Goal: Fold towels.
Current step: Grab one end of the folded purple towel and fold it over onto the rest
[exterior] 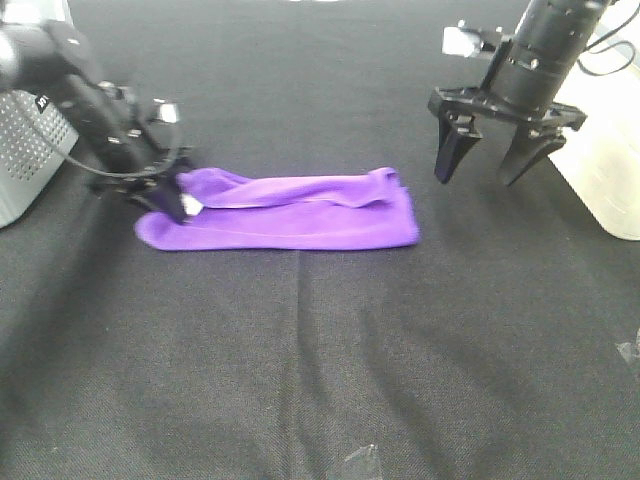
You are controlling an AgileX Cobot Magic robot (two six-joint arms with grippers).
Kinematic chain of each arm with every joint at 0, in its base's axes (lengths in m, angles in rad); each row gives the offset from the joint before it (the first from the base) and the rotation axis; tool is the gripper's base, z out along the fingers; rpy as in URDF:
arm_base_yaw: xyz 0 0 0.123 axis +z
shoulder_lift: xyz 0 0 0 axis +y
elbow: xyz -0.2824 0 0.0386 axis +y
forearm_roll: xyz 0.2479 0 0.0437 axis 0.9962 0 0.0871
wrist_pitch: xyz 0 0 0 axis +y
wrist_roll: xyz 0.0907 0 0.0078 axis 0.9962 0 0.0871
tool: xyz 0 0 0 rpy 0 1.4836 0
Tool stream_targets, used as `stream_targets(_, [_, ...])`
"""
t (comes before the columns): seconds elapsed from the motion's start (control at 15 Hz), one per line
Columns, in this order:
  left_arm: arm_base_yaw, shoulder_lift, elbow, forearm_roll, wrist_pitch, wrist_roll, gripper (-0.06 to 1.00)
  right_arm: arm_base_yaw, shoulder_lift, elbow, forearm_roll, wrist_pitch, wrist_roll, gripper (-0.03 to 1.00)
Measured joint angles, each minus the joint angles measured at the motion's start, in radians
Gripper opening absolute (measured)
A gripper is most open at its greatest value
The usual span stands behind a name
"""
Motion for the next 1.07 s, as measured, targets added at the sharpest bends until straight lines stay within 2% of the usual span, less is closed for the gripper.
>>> stream_targets(0.27, [0.036, -0.070, 0.000, 0.059, 0.000, 0.021, 0.05, 0.000, -0.064, 0.000, -0.001, 0.000, 0.002, 0.76])
stream_targets(0.6, [-0.111, -0.075, -0.114, 0.058, 0.000, 0.048, 0.05, 0.000, -0.082, 0.000, -0.006, 0.000, 0.023, 0.76])
stream_targets(0.67, [-0.170, -0.048, -0.177, 0.043, 0.000, 0.036, 0.05, 0.000, -0.091, 0.000, -0.014, 0.000, 0.026, 0.76])
stream_targets(0.8, [-0.237, 0.003, -0.244, 0.019, 0.001, 0.008, 0.05, 0.000, -0.119, 0.000, -0.017, 0.000, 0.026, 0.76])
stream_targets(1.07, [-0.312, 0.086, -0.321, 0.006, 0.002, -0.056, 0.05, 0.000, -0.147, 0.000, -0.017, 0.000, 0.026, 0.76])
